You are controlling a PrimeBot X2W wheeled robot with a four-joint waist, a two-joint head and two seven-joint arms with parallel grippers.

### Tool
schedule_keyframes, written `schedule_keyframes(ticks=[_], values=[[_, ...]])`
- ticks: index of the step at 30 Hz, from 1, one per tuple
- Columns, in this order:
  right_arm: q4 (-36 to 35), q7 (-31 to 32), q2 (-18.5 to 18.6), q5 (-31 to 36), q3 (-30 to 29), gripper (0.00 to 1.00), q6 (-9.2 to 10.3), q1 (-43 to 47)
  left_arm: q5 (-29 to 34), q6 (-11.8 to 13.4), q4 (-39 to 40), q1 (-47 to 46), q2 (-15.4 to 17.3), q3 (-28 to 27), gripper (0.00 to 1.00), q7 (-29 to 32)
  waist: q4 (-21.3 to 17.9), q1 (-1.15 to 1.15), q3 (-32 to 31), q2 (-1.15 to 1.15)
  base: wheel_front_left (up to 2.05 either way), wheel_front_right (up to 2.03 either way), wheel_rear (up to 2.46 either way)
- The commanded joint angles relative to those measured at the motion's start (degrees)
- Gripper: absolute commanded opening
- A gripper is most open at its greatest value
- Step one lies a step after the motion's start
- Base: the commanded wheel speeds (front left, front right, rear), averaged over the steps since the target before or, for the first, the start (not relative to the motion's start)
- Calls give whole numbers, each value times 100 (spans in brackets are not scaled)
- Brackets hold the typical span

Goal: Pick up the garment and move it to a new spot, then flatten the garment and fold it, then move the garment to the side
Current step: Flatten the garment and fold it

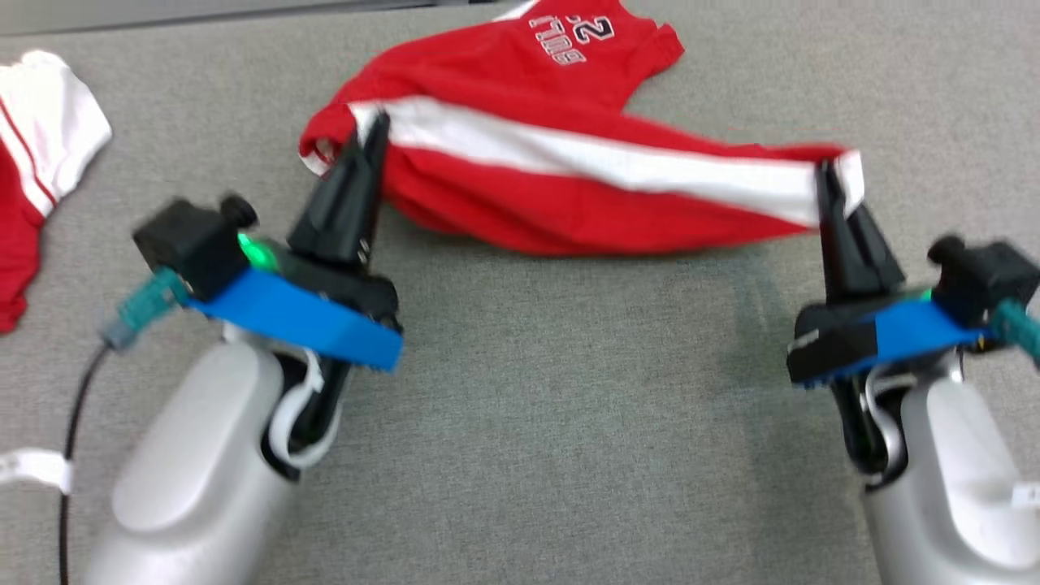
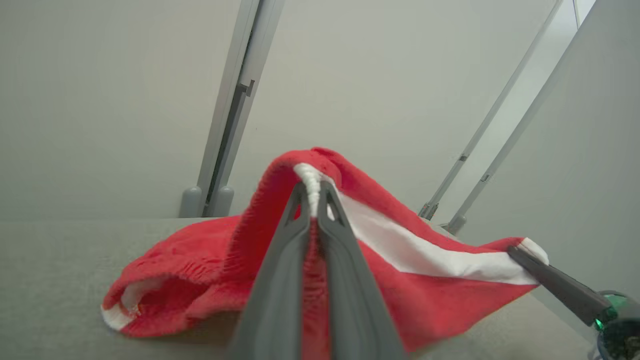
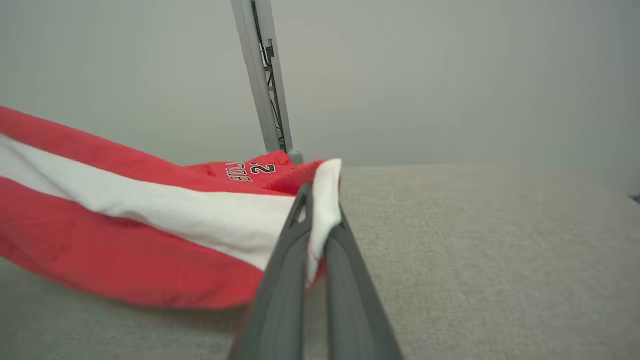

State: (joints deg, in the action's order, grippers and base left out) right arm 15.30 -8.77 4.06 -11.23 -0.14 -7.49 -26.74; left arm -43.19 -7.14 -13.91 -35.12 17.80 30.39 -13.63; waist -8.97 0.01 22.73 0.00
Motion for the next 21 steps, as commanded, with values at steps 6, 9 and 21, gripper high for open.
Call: schedule_keyframes(ticks=[6, 9, 21], values=[[-320, -205, -55, -42, -79, 0, 0, 1028, 40, 50, 575, 903, -13, 82, 0, -120, -66, -1, -475, 0, 0, 0, 0], [-704, -138, -69, -42, -109, 0, 0, 1596, 55, 184, 994, 1474, 17, 23, 0, -134, -95, -1, -727, 0, 0, 0, 0], [-2566, 819, -116, 276, -593, 0, 0, 2957, 36, 643, 2373, 3155, 108, 107, 0, -28, 71, -1, -1116, 0, 0, 0, 0]])
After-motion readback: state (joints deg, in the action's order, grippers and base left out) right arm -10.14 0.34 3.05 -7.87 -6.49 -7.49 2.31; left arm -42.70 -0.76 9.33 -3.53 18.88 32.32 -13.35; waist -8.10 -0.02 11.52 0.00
